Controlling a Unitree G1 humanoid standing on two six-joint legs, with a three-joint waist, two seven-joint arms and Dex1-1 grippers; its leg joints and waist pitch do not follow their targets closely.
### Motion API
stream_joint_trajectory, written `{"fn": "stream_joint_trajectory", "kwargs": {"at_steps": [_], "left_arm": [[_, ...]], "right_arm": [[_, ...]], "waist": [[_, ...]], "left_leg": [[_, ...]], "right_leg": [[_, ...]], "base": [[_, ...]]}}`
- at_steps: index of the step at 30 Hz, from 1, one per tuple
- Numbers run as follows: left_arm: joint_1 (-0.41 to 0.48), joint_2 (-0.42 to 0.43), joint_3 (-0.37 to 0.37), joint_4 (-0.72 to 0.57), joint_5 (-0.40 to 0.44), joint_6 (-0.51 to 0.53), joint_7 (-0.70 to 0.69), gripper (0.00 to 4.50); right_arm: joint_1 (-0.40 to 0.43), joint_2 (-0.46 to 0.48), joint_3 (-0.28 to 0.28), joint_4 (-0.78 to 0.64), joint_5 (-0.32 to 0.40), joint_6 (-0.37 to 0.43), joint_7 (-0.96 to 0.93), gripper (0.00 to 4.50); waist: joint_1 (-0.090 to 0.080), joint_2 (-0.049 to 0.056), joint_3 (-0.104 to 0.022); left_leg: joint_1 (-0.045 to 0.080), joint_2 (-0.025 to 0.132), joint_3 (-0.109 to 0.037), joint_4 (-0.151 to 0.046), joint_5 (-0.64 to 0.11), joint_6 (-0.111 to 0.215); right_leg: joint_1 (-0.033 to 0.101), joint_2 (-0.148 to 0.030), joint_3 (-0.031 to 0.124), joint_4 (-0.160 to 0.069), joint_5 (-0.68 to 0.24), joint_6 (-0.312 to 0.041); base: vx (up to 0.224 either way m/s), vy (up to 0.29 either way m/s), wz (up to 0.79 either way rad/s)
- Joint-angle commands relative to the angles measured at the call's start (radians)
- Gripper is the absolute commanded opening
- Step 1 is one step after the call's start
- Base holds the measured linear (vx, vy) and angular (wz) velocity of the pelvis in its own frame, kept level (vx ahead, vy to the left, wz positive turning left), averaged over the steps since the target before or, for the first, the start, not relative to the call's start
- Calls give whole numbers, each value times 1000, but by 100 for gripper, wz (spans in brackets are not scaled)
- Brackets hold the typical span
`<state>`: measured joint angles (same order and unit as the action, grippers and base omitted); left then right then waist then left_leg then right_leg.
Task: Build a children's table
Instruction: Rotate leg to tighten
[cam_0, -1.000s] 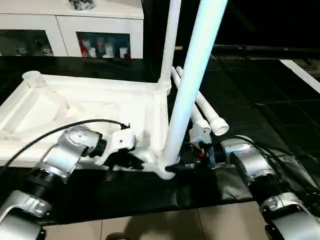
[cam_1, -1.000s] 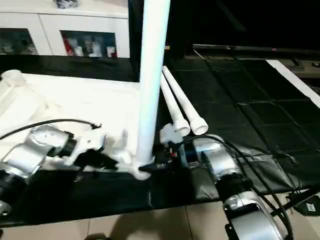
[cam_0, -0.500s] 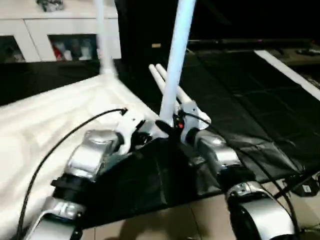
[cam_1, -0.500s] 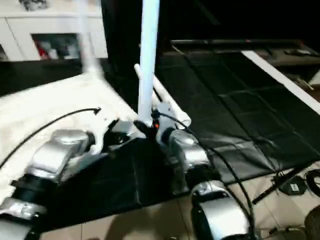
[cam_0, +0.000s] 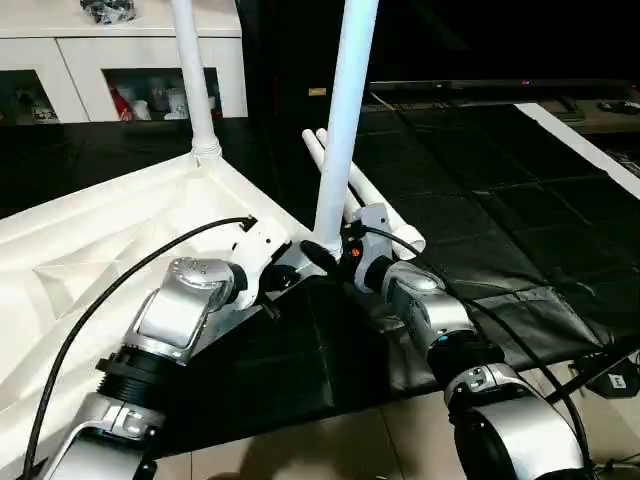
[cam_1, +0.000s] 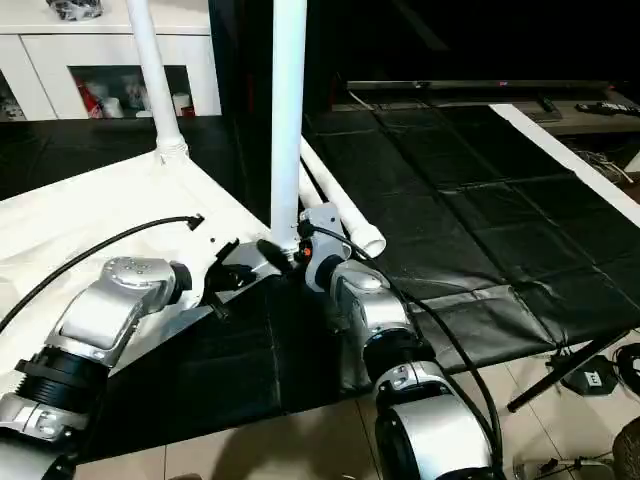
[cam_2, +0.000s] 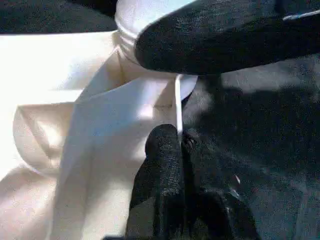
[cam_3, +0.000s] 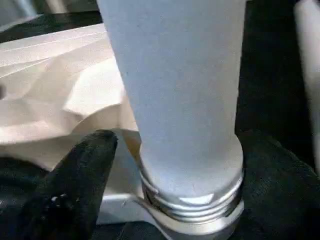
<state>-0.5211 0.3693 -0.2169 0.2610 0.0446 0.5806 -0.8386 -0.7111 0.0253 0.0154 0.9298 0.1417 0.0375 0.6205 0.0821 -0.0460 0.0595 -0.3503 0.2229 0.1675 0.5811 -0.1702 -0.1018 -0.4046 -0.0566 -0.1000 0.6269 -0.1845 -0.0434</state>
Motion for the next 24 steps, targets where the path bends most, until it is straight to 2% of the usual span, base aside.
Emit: {"fn": "stream_joint_trajectory", "kwargs": {"at_steps": [1, 2, 3, 4, 5, 6, 8, 11, 14, 16, 20, 24], "left_arm": [[-24, 33, -17, -11, -3, -85, -72, 0], [-25, 51, -21, -7, -6, -108, -98, 0], [-25, 51, -21, -7, -6, -108, -98, 0], [-27, 102, -39, 10, -8, -156, -166, 0], [-27, 102, -39, 10, -8, -156, -166, 0], [-28, 136, -59, 25, -5, -192, -213, 0], [-28, 145, -65, 28, -5, -199, -228, 0], [-23, 157, -71, 31, -24, -239, -293, 0], [-18, 194, -108, 42, -40, -316, -410, 0], [-20, 203, -119, 49, -46, -338, -449, 0], [-30, 216, -142, 61, -54, -387, -513, 0], [-35, 218, -159, 55, -54, -408, -558, 0]], "right_arm": [[13, -21, 38, -35, -21, -8, 79, 447], [21, -39, 44, -52, -19, -12, 119, 447], [21, -39, 44, -52, -19, -12, 119, 447], [43, -95, 64, -101, -6, -22, 242, 447], [43, -95, 64, -101, -6, -22, 242, 447], [54, -143, 82, -126, -3, -32, 324, 447], [55, -158, 88, -130, -5, -36, 347, 447], [56, -194, 94, -146, 1, -41, 413, 447], [56, -244, 94, -165, 8, -65, 498, 447], [68, -266, 112, -189, 10, -68, 560, 447], [93, -300, 155, -231, 9, -65, 676, 447], [109, -311, 187, -260, 13, -58, 756, 447]], "waist": [[5, 26, -70], [5, 21, -70], [7, 24, -70], [11, 25, -70], [14, 26, -71], [16, 26, -71], [19, 26, -72], [22, 25, -71], [32, 24, -70], [38, 26, -68], [45, 24, -67], [51, 23, -68]], "left_leg": [[3, 13, -3, -63, -226, 6], [2, 13, -2, -62, -218, 10], [1, 13, -2, -63, -210, 12], [4, 14, -2, -62, -209, 17], [6, 15, -2, -62, -211, 20], [4, 16, -1, -62, -204, 23], [4, 16, 0, -62, -194, 23], [3, 16, 1, -61, -199, 17], [6, 17, 2, -61, -210, 17], [7, 17, 4, -60, -223, 19], [6, 19, 2, -62, -240, 16], [8, 20, 2, -62, -242, 14]], "right_leg": [[57, -83, 64, -86, -225, -160], [59, -82, 63, -85, -213, -163], [59, -83, 64, -81, -199, -167], [58, -83, 63, -83, -192, -170], [57, -83, 64, -83, -188, -169], [58, -81, 64, -79, -167, -174], [59, -81, 64, -76, -146, -181], [60, -83, 64, -77, -156, -185], [58, -85, 65, -80, -193, -179], [56, -82, 63, -82, -213, -175], [57, -86, 63, -88, -265, -158], [54, -85, 63, -87, -265, -161]], "base": [[0, 0, 0], [0, 0, 0], [0, 0, 0], [0, 0, 0], [0, 0, 0], [0, 0, 0], [0, 0, 0], [0, 0, 0], [0, 0, 0], [0, 0, 0], [0, 0, 0], [0, 0, 0]]}}
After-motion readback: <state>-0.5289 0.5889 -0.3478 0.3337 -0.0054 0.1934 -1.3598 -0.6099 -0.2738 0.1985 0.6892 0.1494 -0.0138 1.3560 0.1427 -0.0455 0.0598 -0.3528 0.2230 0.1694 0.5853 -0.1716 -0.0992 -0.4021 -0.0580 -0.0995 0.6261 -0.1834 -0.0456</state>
